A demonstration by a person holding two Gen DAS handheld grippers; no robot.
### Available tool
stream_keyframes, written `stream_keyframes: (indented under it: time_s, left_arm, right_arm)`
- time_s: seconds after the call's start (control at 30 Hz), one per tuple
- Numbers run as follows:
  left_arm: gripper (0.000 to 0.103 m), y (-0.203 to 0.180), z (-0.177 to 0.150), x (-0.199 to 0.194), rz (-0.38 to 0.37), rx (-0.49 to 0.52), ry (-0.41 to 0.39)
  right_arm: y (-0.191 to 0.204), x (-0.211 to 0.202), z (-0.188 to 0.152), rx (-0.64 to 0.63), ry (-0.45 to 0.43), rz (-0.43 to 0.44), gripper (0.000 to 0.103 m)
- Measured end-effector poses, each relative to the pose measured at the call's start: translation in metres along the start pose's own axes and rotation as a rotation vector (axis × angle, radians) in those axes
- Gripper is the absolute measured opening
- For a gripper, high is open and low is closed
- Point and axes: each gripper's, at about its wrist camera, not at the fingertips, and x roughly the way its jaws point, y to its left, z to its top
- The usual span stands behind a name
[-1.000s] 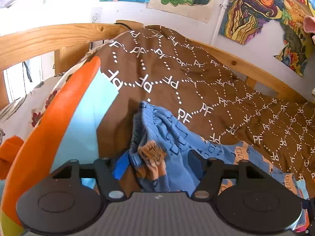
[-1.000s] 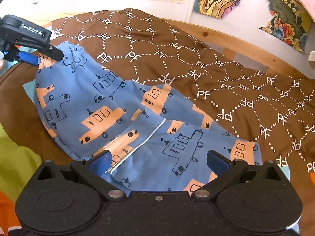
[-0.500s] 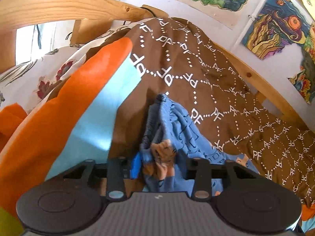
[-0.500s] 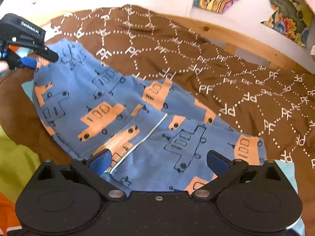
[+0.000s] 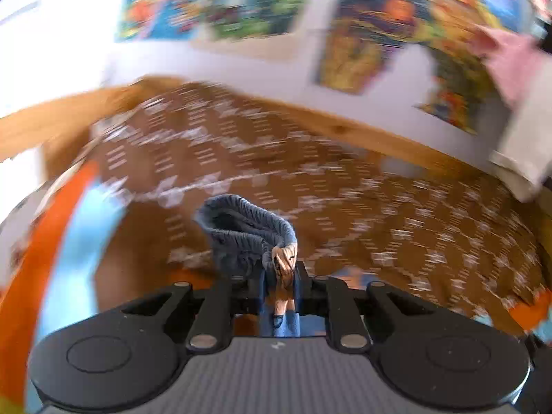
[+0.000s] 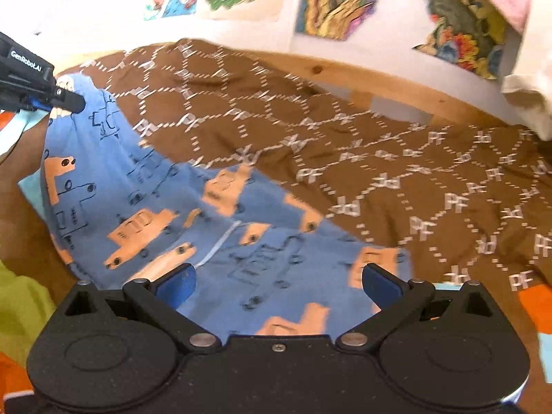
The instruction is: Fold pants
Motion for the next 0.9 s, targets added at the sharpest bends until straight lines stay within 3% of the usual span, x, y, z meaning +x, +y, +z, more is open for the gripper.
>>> stream_keyframes:
  time_s: [0.27,0.37,0.47,0.6,0.63,0.8,0.9]
  left_arm:
    - [0.017,-0.111,-0.008,0.017,-0.244,0.221,0.03]
    - [0.019,-0.144,-0.031,0.037,-0.317,0.258,0.119]
    - [0.025,-0.164,-0.059,0.061,-0.327,0.274,0.232]
    - [0.058,-0.167,-0.081,0.061,-0.324,0.302,0.258]
    - [0.063,-0.166,-0.084,0.057,-0.326,0.316,0.251]
    - [0.066,-0.158,-0.098,0.041,-0.288,0.426,0.233]
    - [0.065,-0.158,-0.106,0.037,-0.291,0.478,0.216]
  right_arm:
    - [-0.059,-0.023,-0.015,0.05,-0.011,-0.138,0.102]
    - [-0.08,-0.028,-0.027,0.076,0.01,-0.198,0.102]
    - [-0.099,-0.035,-0.039,0.096,0.035,-0.247,0.102]
    - [-0.116,-0.041,-0.049,0.093,0.052,-0.271,0.102]
    - [-0.117,-0.042,-0.049,0.089,0.051,-0.262,0.102]
    - [-0.122,-0.038,-0.038,0.105,0.029,-0.12,0.102]
    - [-0.125,-0.024,-0.023,0.175,0.018,0.041,0.102]
